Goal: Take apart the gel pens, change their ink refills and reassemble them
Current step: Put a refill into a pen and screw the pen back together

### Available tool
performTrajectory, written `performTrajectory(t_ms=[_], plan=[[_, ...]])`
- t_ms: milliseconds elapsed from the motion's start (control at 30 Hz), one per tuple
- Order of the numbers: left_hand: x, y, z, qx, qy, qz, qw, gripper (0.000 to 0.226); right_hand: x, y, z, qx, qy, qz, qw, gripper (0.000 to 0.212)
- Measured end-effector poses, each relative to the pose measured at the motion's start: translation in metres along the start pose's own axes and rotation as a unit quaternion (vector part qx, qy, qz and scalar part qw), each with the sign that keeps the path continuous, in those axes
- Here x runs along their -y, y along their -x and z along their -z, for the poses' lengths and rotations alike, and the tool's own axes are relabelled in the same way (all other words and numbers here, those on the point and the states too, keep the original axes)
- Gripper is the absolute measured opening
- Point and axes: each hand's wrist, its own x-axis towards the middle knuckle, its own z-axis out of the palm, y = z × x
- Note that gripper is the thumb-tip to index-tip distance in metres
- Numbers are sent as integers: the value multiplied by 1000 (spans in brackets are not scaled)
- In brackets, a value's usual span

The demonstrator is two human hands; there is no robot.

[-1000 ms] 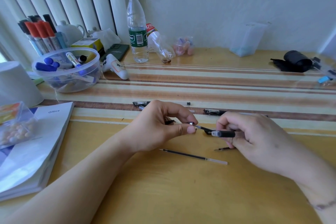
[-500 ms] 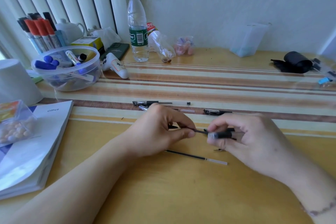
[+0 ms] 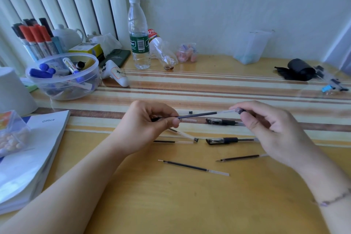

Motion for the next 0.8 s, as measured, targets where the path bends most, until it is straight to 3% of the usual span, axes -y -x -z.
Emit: performTrajectory(t_ms=[367,533,667,800], plan=[[-3,1,0,15,-37,10,999,6,4,2,0,12,-2,36,999,27],[-2,3,1,11,-109,0,994,6,10,3,3,16,117,58,991,28],[-4,5,0,19,-186,-20,982,4,19,6,2,72,226,48,970,27],[-10,8,-9,28,-182,-17,983,8,29,10,-14,120,215,51,968,34]])
